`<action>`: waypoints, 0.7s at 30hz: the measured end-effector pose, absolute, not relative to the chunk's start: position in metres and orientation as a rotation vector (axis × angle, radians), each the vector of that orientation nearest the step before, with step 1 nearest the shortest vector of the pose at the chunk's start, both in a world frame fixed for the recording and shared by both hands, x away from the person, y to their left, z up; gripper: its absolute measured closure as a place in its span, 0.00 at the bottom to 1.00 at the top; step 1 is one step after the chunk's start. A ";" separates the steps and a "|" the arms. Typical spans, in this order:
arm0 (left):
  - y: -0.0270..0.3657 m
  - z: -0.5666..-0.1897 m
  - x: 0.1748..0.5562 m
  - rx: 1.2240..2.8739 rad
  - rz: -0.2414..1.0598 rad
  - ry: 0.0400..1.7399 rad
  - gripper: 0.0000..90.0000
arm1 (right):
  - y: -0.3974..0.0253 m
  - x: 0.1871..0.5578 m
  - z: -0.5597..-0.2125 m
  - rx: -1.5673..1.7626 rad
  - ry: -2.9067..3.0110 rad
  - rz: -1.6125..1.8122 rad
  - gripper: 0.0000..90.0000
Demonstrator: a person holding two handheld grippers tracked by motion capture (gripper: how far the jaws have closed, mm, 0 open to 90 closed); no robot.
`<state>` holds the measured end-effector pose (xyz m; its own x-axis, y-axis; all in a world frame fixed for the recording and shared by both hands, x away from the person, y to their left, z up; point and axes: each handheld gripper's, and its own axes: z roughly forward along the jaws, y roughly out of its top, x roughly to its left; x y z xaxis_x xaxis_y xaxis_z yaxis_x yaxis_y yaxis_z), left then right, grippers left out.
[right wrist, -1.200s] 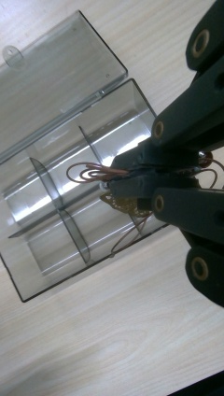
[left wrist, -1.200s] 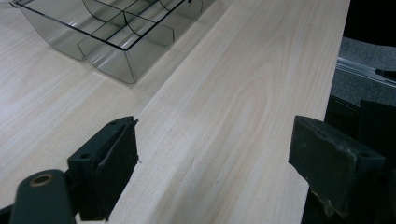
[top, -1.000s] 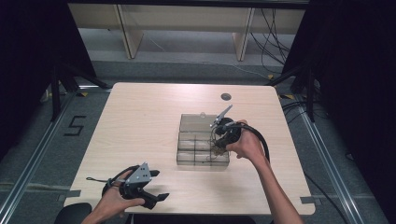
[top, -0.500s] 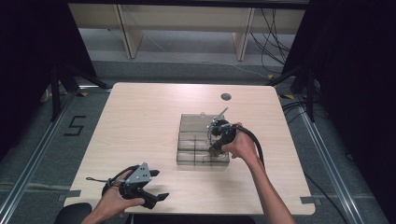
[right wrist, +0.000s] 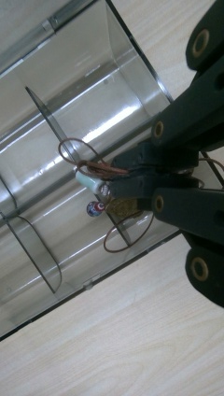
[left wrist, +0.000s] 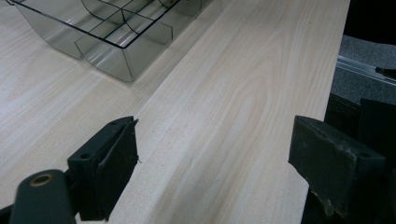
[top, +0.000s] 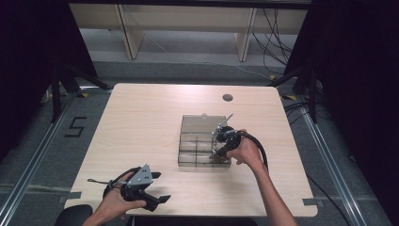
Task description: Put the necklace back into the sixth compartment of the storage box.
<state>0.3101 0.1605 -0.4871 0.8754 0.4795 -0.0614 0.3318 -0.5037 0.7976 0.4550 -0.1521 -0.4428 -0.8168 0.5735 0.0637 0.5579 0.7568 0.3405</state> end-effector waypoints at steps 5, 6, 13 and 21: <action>0.160 -0.487 0.310 2.144 0.207 0.583 0.17 | -0.152 0.455 -0.448 0.915 2.928 0.516 0.98; 0.160 -0.487 0.310 2.144 0.207 0.582 0.17 | -0.152 0.456 -0.449 0.912 2.932 0.514 0.98; 0.161 -0.487 0.311 2.164 0.219 0.569 0.17 | -0.153 0.458 -0.452 0.933 2.947 0.518 0.97; 0.161 -0.487 0.310 2.147 0.206 0.581 0.17 | -0.157 0.459 -0.445 0.982 2.901 0.568 0.85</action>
